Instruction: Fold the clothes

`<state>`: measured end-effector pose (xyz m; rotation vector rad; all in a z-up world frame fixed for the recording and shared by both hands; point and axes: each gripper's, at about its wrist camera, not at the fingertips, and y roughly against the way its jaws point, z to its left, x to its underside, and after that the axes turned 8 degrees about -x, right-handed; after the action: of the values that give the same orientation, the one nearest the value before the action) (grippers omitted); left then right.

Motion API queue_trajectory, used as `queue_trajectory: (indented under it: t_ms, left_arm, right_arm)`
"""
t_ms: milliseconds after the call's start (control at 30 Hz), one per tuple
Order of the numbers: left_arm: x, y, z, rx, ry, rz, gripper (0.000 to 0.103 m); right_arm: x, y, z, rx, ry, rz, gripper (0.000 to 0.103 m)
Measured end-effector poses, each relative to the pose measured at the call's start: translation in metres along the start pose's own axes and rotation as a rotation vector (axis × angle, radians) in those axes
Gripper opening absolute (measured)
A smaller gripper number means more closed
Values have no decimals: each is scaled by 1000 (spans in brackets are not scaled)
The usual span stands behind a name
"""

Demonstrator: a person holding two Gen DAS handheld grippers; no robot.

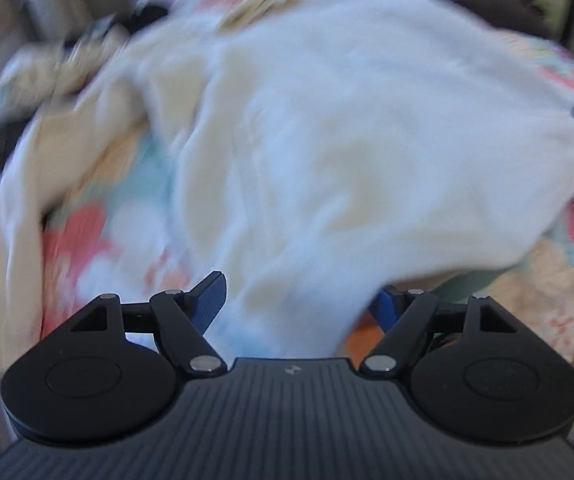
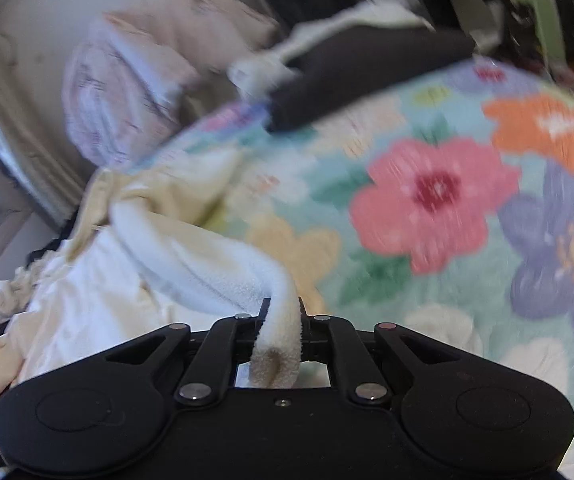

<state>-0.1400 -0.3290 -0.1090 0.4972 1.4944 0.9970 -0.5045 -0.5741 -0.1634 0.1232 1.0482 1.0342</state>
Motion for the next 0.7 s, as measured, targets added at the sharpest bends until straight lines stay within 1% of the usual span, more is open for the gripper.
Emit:
queue_trajectory:
  t_ms: [67, 200, 267, 367, 433, 533, 567, 600, 633, 667, 700]
  left_arm:
    - [1, -8, 13, 14, 59, 38, 75]
    - [4, -23, 38, 41, 177, 113, 75]
    - [5, -31, 51, 55, 236, 151, 84]
    - [7, -43, 69, 75, 325, 207, 85]
    - [7, -48, 73, 101, 374, 211, 86]
    - [9, -55, 74, 101, 427, 191, 86]
    - [9, -55, 73, 90, 430, 183, 86]
    - [9, -56, 73, 79, 433, 175, 86]
    - [9, -56, 72, 68, 436, 167, 80]
    - [9, -57, 71, 58, 439, 158, 61]
    - [8, -55, 69, 61, 428, 135, 49]
  right_arm:
    - [2, -5, -4, 1, -1, 11, 8]
    - [1, -5, -10, -26, 11, 35, 9]
    - [1, -7, -13, -42, 14, 48, 10]
    - [0, -9, -17, -74, 1, 60, 16]
    - [1, -8, -20, -104, -19, 62, 17]
    - [5, -9, -23, -151, -30, 71, 34]
    - [7, -10, -24, -167, -29, 75, 48]
    - [10, -12, -27, -191, -53, 77, 59]
    - [14, -17, -32, -209, -87, 80, 59]
    - [17, -22, -35, -213, -110, 80, 59]
    - [21, -28, -37, -213, -128, 79, 60]
